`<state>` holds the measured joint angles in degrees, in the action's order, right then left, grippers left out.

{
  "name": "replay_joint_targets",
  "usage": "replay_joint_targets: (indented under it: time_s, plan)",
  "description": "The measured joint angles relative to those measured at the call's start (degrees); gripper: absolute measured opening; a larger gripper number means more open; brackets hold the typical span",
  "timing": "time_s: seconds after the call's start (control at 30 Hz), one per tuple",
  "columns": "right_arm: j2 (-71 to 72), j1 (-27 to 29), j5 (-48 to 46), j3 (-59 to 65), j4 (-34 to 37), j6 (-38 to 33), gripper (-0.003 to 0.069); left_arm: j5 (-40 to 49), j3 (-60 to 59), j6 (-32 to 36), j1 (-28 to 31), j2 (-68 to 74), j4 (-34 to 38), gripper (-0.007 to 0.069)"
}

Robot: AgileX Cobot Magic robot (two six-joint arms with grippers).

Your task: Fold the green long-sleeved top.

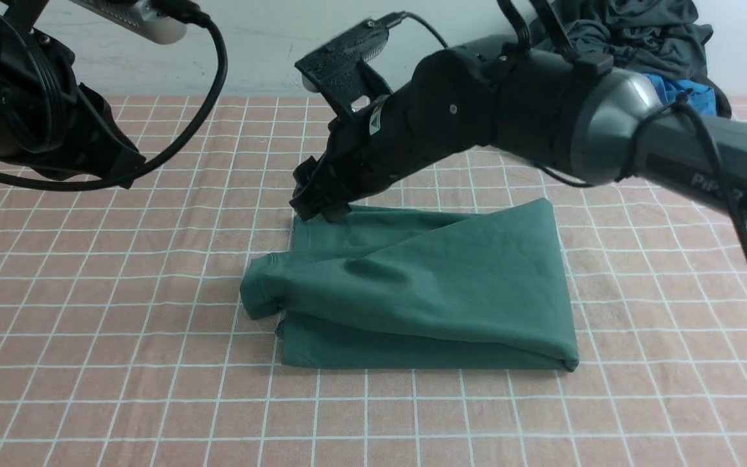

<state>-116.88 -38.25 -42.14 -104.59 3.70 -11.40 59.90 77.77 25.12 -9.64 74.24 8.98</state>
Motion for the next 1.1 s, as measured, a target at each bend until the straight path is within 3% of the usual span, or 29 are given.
replay_joint_targets:
  time_s: [0.17, 0.43, 0.7, 0.93, 1.1]
  plan:
    - [-2.45, 2.05, -2.3, -0.25, -6.94, 4.86, 0.051, -0.11, 0.0, -0.28, 0.0, 0.0, -0.35, -0.0003]
    - [-10.6, 1.32, -9.83, -0.25, -3.32, 5.24, 0.0512, -0.11, 0.0, -0.35, 0.0, 0.0, -0.44, -0.0003]
    - [-11.36, -1.75, -13.44, -2.49, -4.95, 3.1, 0.0512, -0.11, 0.0, -0.37, 0.0, 0.0, -0.44, -0.0003]
    - [-0.83, -1.12, -22.0, -8.59, -7.01, 3.1, 0.0512, 0.22, -0.71, -2.37, 0.0, -3.18, -0.44, -0.0003]
    - [9.05, -0.93, -28.97, -8.81, -7.0, 3.1, 0.0512, -0.24, -6.99, -3.52, 0.0, -13.66, -0.52, -0.0003]
